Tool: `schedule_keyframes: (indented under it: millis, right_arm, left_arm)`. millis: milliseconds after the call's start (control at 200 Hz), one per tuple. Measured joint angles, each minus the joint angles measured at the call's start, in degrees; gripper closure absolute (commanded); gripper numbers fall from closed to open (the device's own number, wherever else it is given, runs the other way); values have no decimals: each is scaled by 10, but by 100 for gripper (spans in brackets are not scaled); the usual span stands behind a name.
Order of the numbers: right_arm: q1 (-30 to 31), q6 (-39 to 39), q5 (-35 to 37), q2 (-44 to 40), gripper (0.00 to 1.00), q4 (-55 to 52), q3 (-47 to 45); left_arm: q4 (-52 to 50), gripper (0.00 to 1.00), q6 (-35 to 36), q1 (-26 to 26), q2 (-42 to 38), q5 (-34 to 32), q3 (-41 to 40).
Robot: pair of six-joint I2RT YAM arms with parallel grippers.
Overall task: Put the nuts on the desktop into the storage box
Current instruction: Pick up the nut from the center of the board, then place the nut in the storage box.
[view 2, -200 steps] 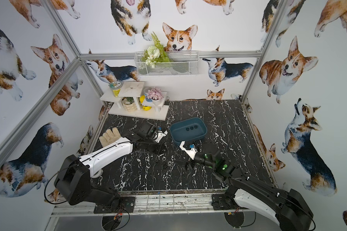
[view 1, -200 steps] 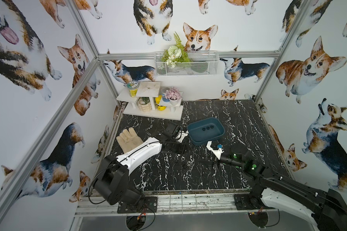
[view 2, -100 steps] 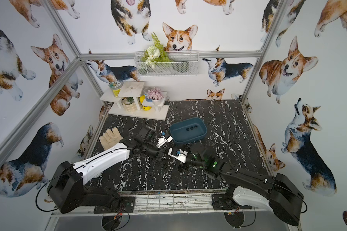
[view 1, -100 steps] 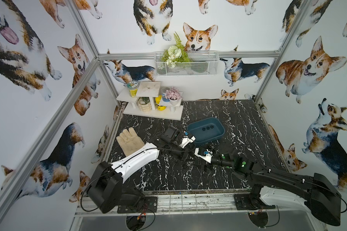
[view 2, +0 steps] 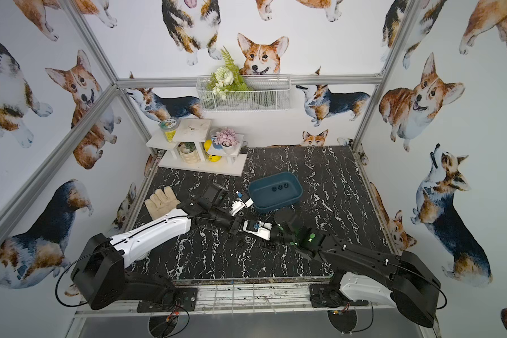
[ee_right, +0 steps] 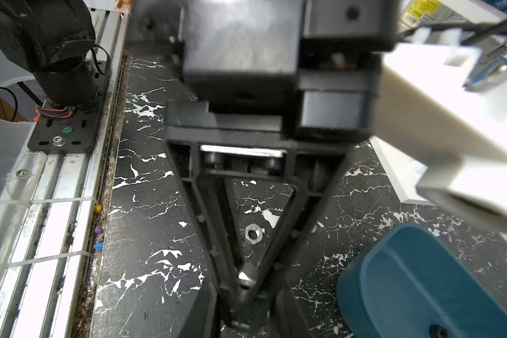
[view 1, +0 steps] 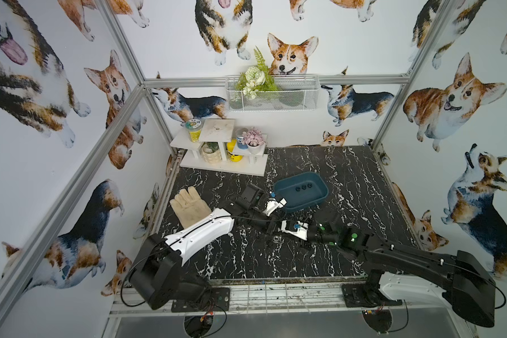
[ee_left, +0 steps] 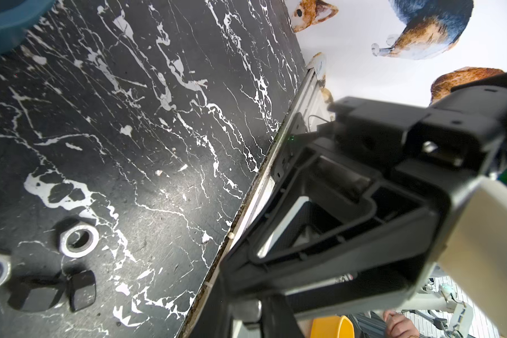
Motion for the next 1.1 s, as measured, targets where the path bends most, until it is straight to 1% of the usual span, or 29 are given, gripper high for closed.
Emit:
schedule_keyframes:
  millis: [40, 105, 150, 225, 275, 370, 440, 500, 596, 726, 801, 901, 1101]
  right_arm:
    - [0, 0, 4, -3, 87, 0, -2]
    - [0, -2, 8, -9, 88, 2, -6]
    - [0, -2, 9, -14, 88, 5, -8]
    - [0, -2, 10, -21, 89, 17, -14]
    - [0, -2, 12, -22, 89, 23, -16]
    - [-10, 7, 10, -16, 88, 41, -16]
    - [-37, 33, 18, -1, 87, 40, -11]
    - [-64, 64, 22, 11, 86, 26, 0]
    - [-99, 117, 28, 49, 86, 11, 43]
    - [-126, 176, 44, 118, 87, -32, 117]
    - [-137, 205, 67, 168, 87, -61, 161]
    - [-150, 251, 99, 235, 88, -94, 212]
    - [-174, 337, 143, 347, 87, -133, 294]
  left_arm:
    - [3, 79, 0, 0, 0, 1, 0]
    - [5, 67, 0, 0, 0, 3, 1]
    - [7, 61, 3, 0, -2, -2, 2]
    - [6, 41, 5, 1, -7, -17, 2]
    - [0, 32, 7, 4, -8, -33, 4]
    - [0, 22, -1, 20, -16, -50, 5]
    - [26, 18, -15, 37, -31, -25, -3]
    - [46, 12, -24, 54, -43, -6, -16]
    - [70, 8, -50, 92, -58, 3, -42]
    - [97, 7, -78, 127, -90, -18, -74]
    - [101, 6, -92, 143, -112, -58, -87]
    - [99, 6, -94, 148, -134, -119, -103]
    - [44, 6, -86, 152, -151, -252, -109]
